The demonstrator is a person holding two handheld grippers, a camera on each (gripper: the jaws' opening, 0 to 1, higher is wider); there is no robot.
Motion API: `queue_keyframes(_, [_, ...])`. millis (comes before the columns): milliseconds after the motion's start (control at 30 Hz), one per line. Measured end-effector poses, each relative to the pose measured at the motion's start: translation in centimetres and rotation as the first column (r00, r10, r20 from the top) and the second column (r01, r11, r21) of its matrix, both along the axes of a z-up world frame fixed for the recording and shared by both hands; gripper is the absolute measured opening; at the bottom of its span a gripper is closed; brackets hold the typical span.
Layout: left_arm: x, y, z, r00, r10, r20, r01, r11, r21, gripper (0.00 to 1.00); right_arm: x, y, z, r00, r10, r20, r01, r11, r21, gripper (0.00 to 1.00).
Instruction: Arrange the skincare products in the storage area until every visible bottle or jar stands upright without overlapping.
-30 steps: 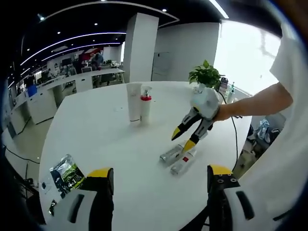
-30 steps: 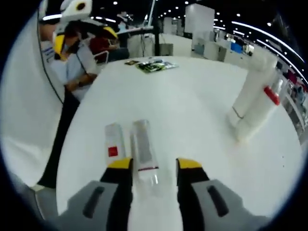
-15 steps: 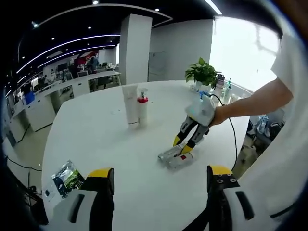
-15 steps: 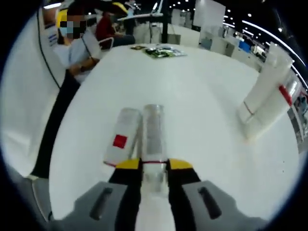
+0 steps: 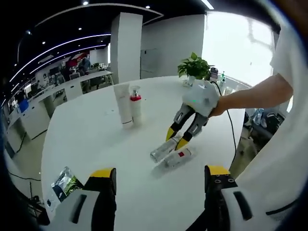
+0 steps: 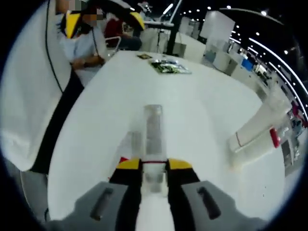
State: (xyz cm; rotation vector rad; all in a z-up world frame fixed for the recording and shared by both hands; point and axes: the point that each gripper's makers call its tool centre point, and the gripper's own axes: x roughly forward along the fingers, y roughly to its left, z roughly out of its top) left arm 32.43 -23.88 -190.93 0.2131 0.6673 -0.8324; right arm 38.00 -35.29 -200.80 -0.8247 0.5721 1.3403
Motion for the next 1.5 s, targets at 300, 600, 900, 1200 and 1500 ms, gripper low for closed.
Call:
queue_keyframes(300, [0.8, -0.7, -1.7, 0.97, -0.239, 0.042, 0.22, 0.939, 0.262, 0.66, -2.3, 2.5, 3.3, 0.995, 0.103, -0.01, -0.103, 0.995, -0.015, 0.17])
queue_keyframes(600, [0.9, -1.8, -3.0, 0.924, -0.381, 0.044, 0.336, 0.859, 0.386, 0.57, -3.7, 4.1, 6.4, 0.982, 0.185, -0.038, -0.185, 0.982, -0.02, 0.17])
queue_keyframes(900, [0.4, -3.5, -3.4, 0.889, -0.456, 0.035, 0.4, 0.812, 0.424, 0.44, -4.3, 5.1, 8.1, 0.974, 0.221, -0.048, -0.222, 0.975, -0.022, 0.17])
queue_keyframes(1200, [0.3, -3.9, -3.1, 0.89, -0.455, 0.028, 0.408, 0.824, 0.392, 0.23, -4.9, 5.0, 8.2, 0.969, 0.233, -0.086, -0.236, 0.971, -0.025, 0.17])
queue_keyframes(1500, [-0.1, -4.5, -2.4, 0.904, -0.426, -0.008, 0.411, 0.867, 0.282, 0.21, -5.2, 4.4, 8.0, 0.96, 0.261, -0.102, -0.265, 0.964, -0.023, 0.18])
